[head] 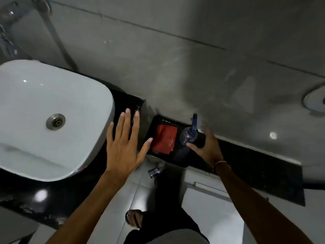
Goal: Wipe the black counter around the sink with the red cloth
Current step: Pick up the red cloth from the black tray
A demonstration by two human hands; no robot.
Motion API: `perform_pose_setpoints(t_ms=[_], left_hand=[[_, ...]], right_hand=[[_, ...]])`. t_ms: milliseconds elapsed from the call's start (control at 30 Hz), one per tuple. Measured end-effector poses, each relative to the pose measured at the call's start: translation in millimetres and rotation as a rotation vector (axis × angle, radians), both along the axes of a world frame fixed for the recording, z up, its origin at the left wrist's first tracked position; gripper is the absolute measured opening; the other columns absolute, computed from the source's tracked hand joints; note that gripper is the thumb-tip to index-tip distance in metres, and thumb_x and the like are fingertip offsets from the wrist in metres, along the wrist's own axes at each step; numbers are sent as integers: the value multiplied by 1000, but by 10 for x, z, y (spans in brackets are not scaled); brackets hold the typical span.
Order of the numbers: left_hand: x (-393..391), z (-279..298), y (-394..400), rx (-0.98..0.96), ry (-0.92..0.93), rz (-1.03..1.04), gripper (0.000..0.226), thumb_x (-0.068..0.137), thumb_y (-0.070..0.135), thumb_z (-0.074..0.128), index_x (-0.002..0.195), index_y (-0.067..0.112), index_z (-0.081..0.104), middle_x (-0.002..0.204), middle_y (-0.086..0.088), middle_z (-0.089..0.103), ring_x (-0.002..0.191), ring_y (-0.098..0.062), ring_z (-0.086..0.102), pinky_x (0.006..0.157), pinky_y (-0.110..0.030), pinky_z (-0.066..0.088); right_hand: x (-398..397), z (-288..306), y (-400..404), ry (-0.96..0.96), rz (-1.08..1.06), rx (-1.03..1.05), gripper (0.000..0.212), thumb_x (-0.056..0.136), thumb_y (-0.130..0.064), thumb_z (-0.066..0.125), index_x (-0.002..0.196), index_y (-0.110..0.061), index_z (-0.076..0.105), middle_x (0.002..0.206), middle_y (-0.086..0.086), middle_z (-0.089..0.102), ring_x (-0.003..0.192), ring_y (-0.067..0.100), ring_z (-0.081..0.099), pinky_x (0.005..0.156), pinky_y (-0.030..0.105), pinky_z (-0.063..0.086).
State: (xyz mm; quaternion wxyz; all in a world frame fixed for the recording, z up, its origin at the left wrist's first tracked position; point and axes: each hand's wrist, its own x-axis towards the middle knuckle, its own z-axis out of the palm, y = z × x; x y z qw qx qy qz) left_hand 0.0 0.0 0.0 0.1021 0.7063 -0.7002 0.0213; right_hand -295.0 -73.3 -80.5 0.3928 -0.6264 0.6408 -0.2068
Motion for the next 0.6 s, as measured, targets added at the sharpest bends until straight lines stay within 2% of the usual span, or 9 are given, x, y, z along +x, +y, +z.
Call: perform_pose_setpoints(t_ms=[100,167,233,333,433,500,600], left_hand=[[11,-50,-54,6,6,32,78,104,62,28,163,11,17,171,-17,21,157,-31,24,124,-55,28],[24,-104,-67,-26,2,42,78,104,61,29,162,10,19,170,-17,21,157,-30,23,125,-55,26],[25,-146,-139,-21,6,50,78,104,60,30,162,10,20,170,-17,22,158,-30,23,126,-55,25],[10,-201,-205,-20,1,63,77,105,60,28,162,10,20,170,-17,22,158,-30,23,127,-55,24],[-11,-218,-236,-18,6,71,76,105,59,30,162,9,22,170,-17,23,157,-30,24,126,-57,26],[-14,-231,-245,-15,-4,65,76,105,59,29,161,9,23,169,-18,25,157,-31,26,125,-58,27],[-14,-262,-258,-14,-2,62,76,105,60,25,160,8,26,169,-18,25,156,-32,27,124,-59,27]], right_hand=[[217,-73,-353,-17,27,-68,96,81,-43,82,155,-17,27,159,9,42,144,24,43,119,38,40],[370,-123,-498,90,45,-186,72,91,-47,68,146,-8,39,141,15,51,128,21,51,111,34,47],[487,-228,-565,85,33,-275,50,100,-43,55,132,-5,51,127,15,56,115,19,56,103,36,52],[574,-242,-579,37,38,-337,45,104,-42,45,121,-2,58,116,15,61,104,23,62,93,33,54],[578,-128,-481,79,147,-371,38,106,-38,44,99,-5,61,81,11,60,71,26,61,66,42,53],[558,-70,-318,180,176,-314,38,102,-40,47,82,-10,57,69,10,57,60,30,58,56,40,48],[526,-130,36,332,220,-19,36,97,-48,49,77,-19,53,75,7,62,73,33,67,63,33,43]])
